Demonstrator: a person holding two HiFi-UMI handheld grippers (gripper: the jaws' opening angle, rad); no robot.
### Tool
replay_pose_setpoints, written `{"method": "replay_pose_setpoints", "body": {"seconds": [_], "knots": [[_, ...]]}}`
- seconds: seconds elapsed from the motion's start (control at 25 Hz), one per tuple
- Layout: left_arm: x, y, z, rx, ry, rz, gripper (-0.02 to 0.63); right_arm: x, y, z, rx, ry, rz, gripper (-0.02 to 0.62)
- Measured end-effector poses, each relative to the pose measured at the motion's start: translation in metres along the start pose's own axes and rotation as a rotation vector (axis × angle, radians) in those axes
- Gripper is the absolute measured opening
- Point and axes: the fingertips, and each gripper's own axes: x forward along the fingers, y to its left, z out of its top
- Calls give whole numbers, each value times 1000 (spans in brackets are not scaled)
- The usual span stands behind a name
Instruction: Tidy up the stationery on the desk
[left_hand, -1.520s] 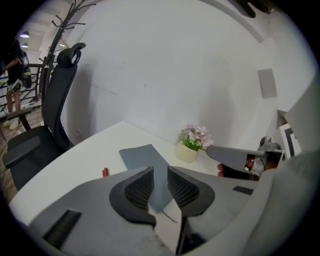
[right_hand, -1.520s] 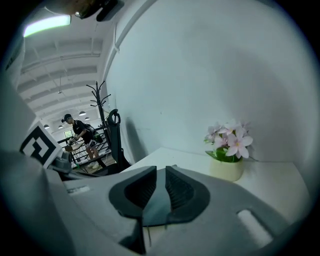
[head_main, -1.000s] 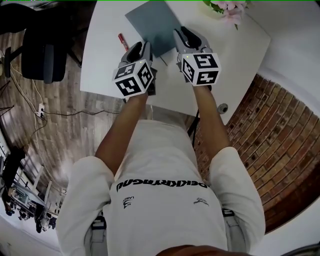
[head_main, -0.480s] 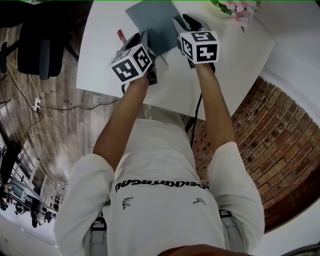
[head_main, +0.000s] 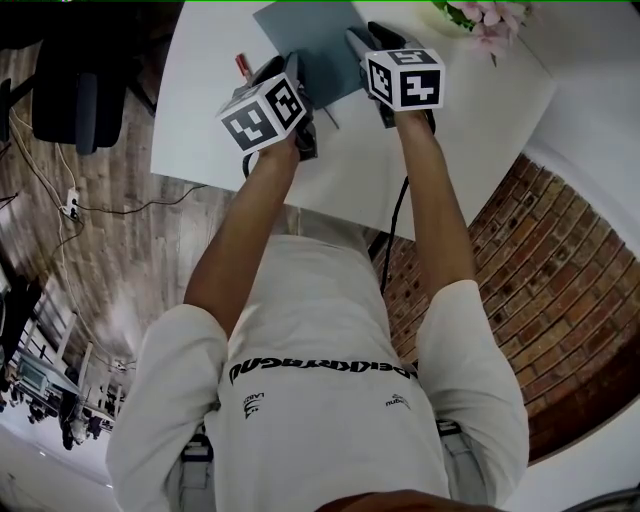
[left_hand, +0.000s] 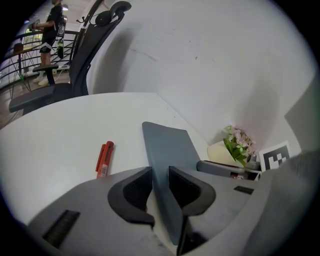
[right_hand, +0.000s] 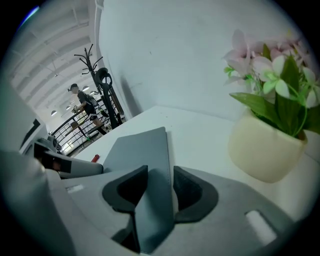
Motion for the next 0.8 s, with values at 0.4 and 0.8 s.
{"method": "replay_pose_setpoints", "body": {"seconds": [0.4, 0.8], "knots": [[2, -1, -4, -11, 28, -2, 101, -1, 0, -3, 70, 5, 34, 143], [0, -4, -8, 13, 51, -15, 101, -8, -1, -12, 99, 22, 30, 138]]}}
